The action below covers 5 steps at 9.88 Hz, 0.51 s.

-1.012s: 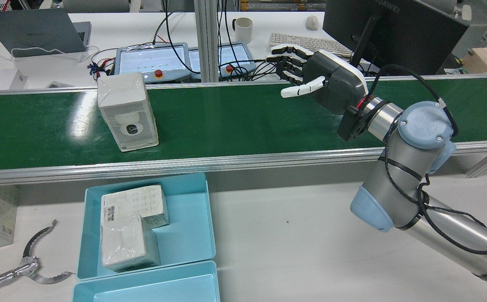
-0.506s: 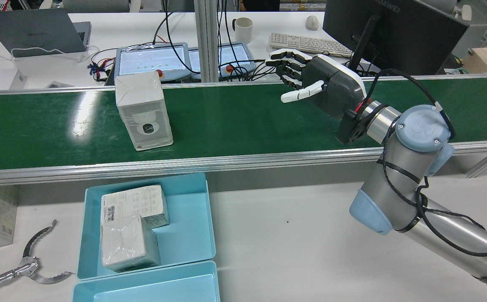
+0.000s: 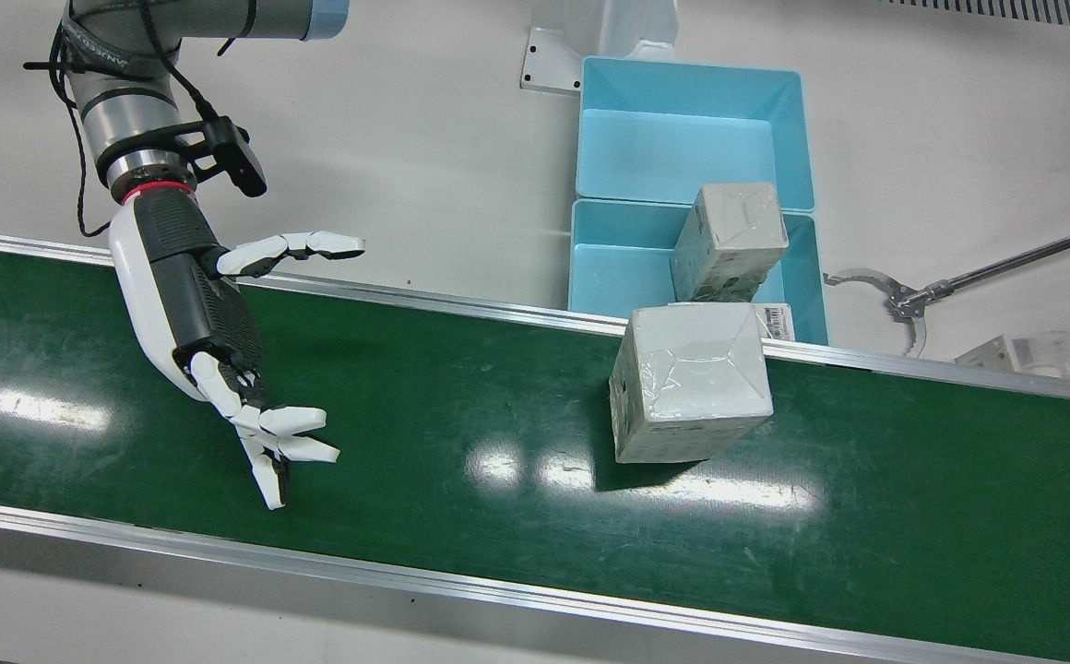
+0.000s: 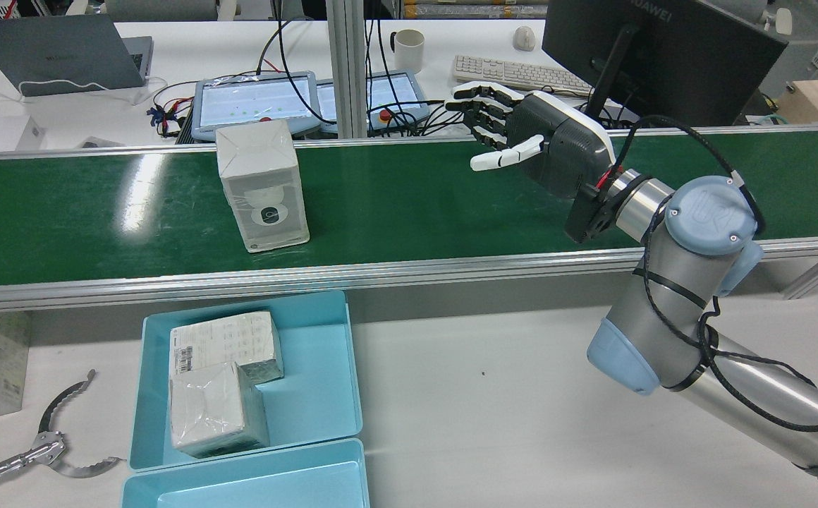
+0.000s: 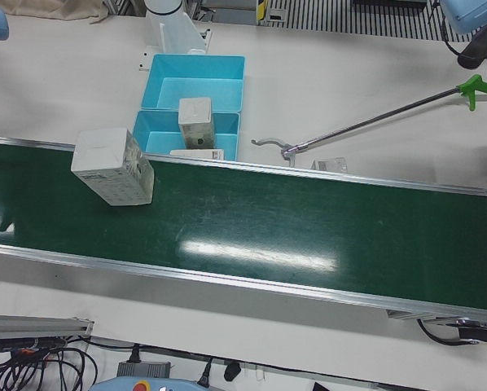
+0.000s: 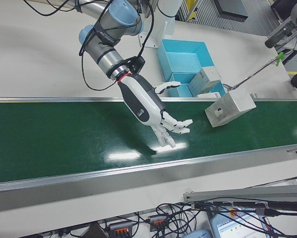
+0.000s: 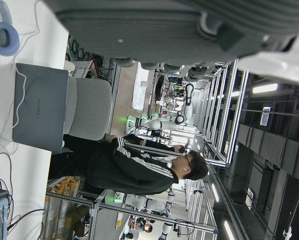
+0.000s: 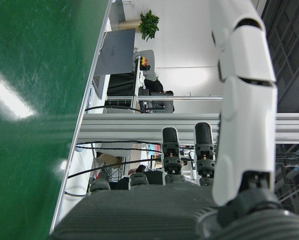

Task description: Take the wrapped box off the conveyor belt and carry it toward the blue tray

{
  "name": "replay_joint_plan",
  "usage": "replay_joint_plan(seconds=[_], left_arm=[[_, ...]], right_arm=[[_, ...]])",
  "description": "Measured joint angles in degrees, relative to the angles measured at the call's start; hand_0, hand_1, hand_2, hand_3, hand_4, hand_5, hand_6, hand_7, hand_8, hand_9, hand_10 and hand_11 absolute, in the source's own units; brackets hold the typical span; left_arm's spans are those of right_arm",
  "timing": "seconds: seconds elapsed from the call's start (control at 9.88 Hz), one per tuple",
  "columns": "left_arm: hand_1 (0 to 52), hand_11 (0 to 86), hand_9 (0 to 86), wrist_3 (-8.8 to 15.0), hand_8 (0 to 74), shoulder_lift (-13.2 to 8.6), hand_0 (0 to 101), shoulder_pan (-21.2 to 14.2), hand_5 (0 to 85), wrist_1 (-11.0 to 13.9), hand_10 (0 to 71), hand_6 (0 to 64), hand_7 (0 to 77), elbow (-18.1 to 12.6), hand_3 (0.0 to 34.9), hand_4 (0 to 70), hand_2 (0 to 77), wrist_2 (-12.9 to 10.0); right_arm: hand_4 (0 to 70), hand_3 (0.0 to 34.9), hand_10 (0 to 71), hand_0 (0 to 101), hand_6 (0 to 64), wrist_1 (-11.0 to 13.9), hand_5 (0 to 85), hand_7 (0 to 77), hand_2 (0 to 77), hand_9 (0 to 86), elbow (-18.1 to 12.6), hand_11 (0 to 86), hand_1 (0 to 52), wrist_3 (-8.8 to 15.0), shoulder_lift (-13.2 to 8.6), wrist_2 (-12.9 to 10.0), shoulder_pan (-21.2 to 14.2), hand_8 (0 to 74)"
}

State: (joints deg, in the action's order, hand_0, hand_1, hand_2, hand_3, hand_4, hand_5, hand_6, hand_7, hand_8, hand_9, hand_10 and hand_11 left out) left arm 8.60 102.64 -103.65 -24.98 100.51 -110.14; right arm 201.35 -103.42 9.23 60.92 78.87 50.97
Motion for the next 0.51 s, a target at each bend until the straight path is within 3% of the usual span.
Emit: replay_joint_plan(seconds=[0.51], left_arm=[[0.0,0.0,0.0,0.0,0.0,0.0,0,0.0,1.1,0.0,0.5,0.0,0.0,0.0,0.0,0.0,0.5,0.0]], right_arm=[[9.3,17.2,0.0,48,3.8,0.0,31.6,22.4,18.0,5.4,0.0,1.1,14.7,0.9,0.0,-0.1,-1.0,0.0]])
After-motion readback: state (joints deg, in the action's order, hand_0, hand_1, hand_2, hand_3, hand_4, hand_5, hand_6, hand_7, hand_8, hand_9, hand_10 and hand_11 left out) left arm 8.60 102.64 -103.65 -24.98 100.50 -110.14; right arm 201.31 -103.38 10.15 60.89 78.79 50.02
